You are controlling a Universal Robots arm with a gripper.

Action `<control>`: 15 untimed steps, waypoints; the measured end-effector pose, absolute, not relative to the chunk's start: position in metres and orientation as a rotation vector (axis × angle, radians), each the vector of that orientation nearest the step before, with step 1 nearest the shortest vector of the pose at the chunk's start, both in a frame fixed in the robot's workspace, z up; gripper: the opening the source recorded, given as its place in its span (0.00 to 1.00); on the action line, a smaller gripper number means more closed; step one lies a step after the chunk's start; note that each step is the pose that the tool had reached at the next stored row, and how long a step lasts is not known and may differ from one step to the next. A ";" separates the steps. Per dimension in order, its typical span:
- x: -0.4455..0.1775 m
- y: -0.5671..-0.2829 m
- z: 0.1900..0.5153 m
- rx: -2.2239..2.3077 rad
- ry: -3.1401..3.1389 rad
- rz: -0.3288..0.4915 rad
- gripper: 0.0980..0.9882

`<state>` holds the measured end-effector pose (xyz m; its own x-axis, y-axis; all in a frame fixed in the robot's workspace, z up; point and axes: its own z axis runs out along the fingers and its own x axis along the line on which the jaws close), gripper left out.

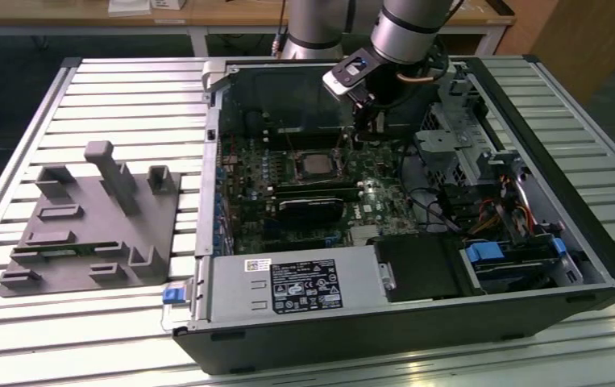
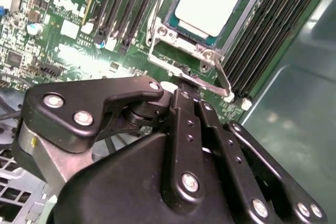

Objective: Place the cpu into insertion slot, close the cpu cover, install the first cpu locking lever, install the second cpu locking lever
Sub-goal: 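Close the cpu cover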

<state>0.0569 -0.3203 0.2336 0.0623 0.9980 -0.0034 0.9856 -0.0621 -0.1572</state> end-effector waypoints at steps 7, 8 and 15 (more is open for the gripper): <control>0.048 -0.320 0.232 -2.204 -2.070 0.167 0.01; 0.047 -0.320 0.232 -2.204 -2.070 0.167 0.01; 0.043 -0.320 0.230 -2.203 -2.070 0.166 0.01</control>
<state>0.0426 -0.3204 0.2300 0.0623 0.9981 -0.0016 0.9856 -0.0618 -0.1573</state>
